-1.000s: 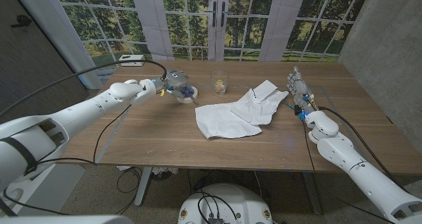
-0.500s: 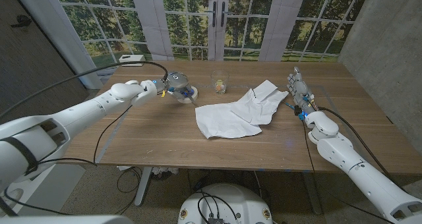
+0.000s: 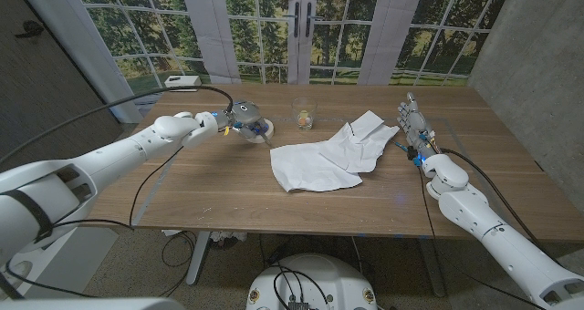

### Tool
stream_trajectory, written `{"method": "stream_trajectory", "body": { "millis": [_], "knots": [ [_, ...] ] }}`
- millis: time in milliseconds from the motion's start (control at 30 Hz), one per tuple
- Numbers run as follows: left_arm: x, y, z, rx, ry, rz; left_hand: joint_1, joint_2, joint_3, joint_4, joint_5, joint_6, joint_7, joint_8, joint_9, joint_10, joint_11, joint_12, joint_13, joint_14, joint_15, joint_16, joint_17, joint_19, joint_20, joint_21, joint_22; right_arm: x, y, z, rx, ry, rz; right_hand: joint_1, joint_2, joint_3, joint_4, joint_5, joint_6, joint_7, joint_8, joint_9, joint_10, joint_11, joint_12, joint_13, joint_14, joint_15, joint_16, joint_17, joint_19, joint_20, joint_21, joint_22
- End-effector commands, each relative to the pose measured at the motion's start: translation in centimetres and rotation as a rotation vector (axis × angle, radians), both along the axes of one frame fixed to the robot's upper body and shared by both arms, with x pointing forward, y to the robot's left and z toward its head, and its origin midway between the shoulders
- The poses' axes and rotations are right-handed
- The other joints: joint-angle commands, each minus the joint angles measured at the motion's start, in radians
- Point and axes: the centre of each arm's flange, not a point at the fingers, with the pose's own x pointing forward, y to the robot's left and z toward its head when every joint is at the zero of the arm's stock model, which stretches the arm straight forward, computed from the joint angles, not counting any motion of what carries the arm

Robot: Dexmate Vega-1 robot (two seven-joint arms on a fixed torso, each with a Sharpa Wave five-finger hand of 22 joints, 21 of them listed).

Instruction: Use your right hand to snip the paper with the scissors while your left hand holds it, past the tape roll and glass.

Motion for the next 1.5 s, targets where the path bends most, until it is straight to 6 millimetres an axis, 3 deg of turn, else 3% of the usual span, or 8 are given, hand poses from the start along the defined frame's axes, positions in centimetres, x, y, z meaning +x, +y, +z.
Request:
{"method": "stream_trajectory", "body": {
  "millis": [33, 433, 600, 733, 967, 1100, 1200, 1500],
  "knots": [
    [0.06, -0.01, -0.13, 0.011, -0.003, 0.006, -0.01, -0.005, 0.01, 0.0, -0.002, 0.0, 0.006, 0.007, 0.0, 0.018, -0.002, 0.012, 0.011, 0.037, -0.175, 0.016, 0.008, 0.025, -0.13, 0.01, 0.004, -0.07, 0.09, -0.14, 0.003, 0.003, -0.001, 0.007, 0.004, -0.001, -0.007, 0.004, 0.004, -0.005, -0.003, 0.003, 0.003, -0.001, -0.001, 0.006, -0.004, -0.002, 0.002, 0.003, 0.002, 0.006, -0.001, 0.003],
    [0.07, -0.04, -0.44, 0.013, -0.011, -0.001, 0.018, 0.006, 0.039, -0.006, -0.007, 0.057, 0.008, 0.038, 0.001, 0.089, -0.002, 0.046, 0.03, 0.122, -0.178, 0.025, 0.017, 0.037, -0.127, 0.009, 0.005, -0.34, 0.02, -0.52, 0.008, 0.009, -0.007, 0.01, 0.006, 0.0, -0.009, 0.005, 0.003, -0.005, -0.003, 0.003, 0.003, -0.001, -0.001, 0.006, -0.005, -0.002, 0.002, 0.003, 0.002, 0.006, -0.001, 0.003],
    [0.05, -0.05, -0.59, 0.013, -0.02, -0.004, 0.074, 0.021, 0.075, -0.007, -0.04, 0.106, 0.009, 0.073, 0.005, 0.139, 0.002, 0.065, 0.046, 0.199, -0.183, 0.031, 0.027, 0.045, -0.132, 0.01, 0.006, -0.41, -0.04, -0.61, 0.011, 0.009, -0.009, 0.012, 0.007, 0.001, -0.009, 0.005, 0.003, -0.004, -0.003, 0.003, 0.003, -0.001, -0.001, 0.006, -0.005, -0.001, 0.002, 0.002, 0.002, 0.006, -0.001, 0.003],
    [0.04, -0.04, -0.67, 0.009, -0.029, -0.008, 0.13, 0.032, 0.08, -0.009, -0.084, 0.131, 0.011, 0.096, 0.009, 0.17, 0.004, 0.08, 0.059, 0.253, -0.186, 0.042, 0.04, 0.057, -0.118, 0.014, 0.009, -0.47, -0.11, -0.66, 0.011, 0.01, -0.012, 0.014, 0.008, 0.002, -0.01, 0.005, 0.003, -0.004, -0.003, 0.003, 0.003, -0.002, -0.001, 0.006, -0.006, -0.002, 0.001, 0.002, 0.002, 0.006, -0.001, 0.003],
    [-0.13, 0.1, -0.63, -0.009, -0.066, -0.035, 0.246, 0.05, 0.036, -0.012, -0.175, 0.149, 0.011, 0.12, 0.011, 0.218, 0.0, 0.127, 0.107, 0.351, -0.188, 0.072, 0.092, 0.069, -0.107, 0.02, 0.015, -0.48, -0.14, -0.79, 0.013, 0.013, -0.012, 0.016, 0.009, 0.003, -0.012, 0.005, 0.002, -0.004, -0.003, 0.003, 0.004, -0.002, -0.001, 0.006, -0.006, -0.002, 0.001, 0.002, 0.003, 0.004, -0.001, 0.003],
    [-0.25, 0.17, -0.72, -0.018, -0.098, -0.059, 0.343, 0.083, -0.047, -0.003, -0.251, 0.251, 0.016, 0.183, 0.033, 0.278, 0.003, 0.244, 0.222, 0.446, -0.189, 0.091, 0.18, 0.08, -0.11, 0.029, 0.021, -0.51, -0.14, -0.85, 0.013, 0.014, -0.013, 0.018, 0.01, 0.003, -0.012, 0.005, 0.002, -0.004, -0.003, 0.003, 0.003, -0.002, -0.001, 0.006, -0.006, -0.002, 0.001, 0.002, 0.003, 0.004, -0.001, 0.003],
    [-0.34, 0.21, -0.72, -0.027, -0.12, -0.08, 0.402, 0.088, -0.079, -0.002, -0.259, 0.307, 0.019, 0.227, 0.054, 0.293, 0.004, 0.301, 0.286, 0.497, -0.19, 0.098, 0.239, 0.089, -0.111, 0.036, 0.026, -0.57, -0.15, -0.9, 0.014, 0.014, -0.014, 0.019, 0.011, 0.004, -0.013, 0.005, 0.003, -0.004, -0.002, 0.003, 0.002, -0.004, -0.001, 0.006, -0.006, -0.002, 0.002, 0.002, 0.003, 0.004, -0.001, 0.003],
    [-0.48, 0.34, -0.47, -0.068, -0.142, -0.103, 0.45, 0.08, -0.09, 0.006, -0.254, 0.368, 0.019, 0.3, 0.106, 0.295, 0.006, 0.325, 0.329, 0.538, -0.19, 0.078, 0.305, 0.092, -0.121, 0.046, 0.033, -0.58, -0.09, -0.97, 0.013, 0.019, -0.012, 0.026, 0.013, 0.007, -0.017, 0.005, 0.003, -0.007, -0.002, 0.003, 0.003, -0.009, -0.001, 0.006, -0.005, -0.004, 0.002, 0.002, 0.004, 0.003, -0.001, 0.003]
  ]
}}
